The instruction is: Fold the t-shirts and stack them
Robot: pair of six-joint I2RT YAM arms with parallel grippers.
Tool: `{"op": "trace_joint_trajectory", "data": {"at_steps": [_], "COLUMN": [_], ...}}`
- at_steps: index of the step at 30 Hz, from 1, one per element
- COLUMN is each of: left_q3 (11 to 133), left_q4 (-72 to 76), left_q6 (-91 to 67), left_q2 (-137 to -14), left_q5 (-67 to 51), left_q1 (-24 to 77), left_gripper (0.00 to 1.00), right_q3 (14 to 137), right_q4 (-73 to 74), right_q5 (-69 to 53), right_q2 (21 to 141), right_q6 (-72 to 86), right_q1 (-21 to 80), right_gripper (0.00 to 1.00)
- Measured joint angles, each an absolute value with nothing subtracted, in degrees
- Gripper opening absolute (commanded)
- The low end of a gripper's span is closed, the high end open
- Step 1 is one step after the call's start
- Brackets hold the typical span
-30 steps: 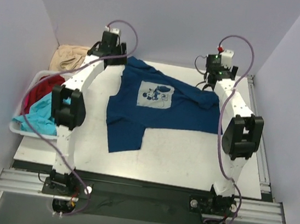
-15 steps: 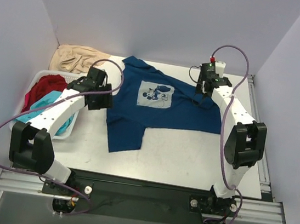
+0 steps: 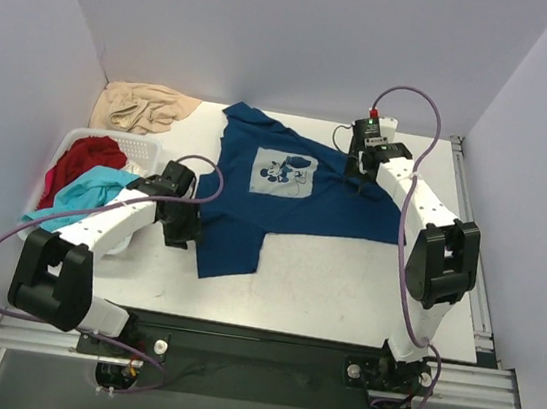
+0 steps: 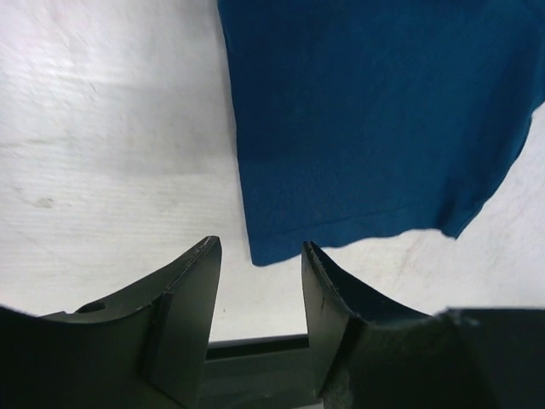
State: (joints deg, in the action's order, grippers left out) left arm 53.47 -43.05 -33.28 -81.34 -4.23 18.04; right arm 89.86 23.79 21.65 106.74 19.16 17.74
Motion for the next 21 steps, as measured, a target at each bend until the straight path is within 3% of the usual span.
{"op": "trace_joint_trajectory", "data": {"at_steps": [11,21], "left_q3": [44.7,44.8], "left_q4": [-42.9,-38.4], "left_q6": [-37.4,-38.6], "left_q2": [-77.5,-84.6], "left_q5": [-5.0,-3.1], "left_q1": [23.0,24.5], "left_gripper": [0.51,0.49], "right_q3": [89.8,89.9], "right_q4": [26.1,27.7], "right_q5": [22.0,21.6], "right_q2": [106.8,106.8], "right_q6": [19.1,19.1], "right_q1": [18.5,17.7], "right_gripper": [0.63,0.63]}}
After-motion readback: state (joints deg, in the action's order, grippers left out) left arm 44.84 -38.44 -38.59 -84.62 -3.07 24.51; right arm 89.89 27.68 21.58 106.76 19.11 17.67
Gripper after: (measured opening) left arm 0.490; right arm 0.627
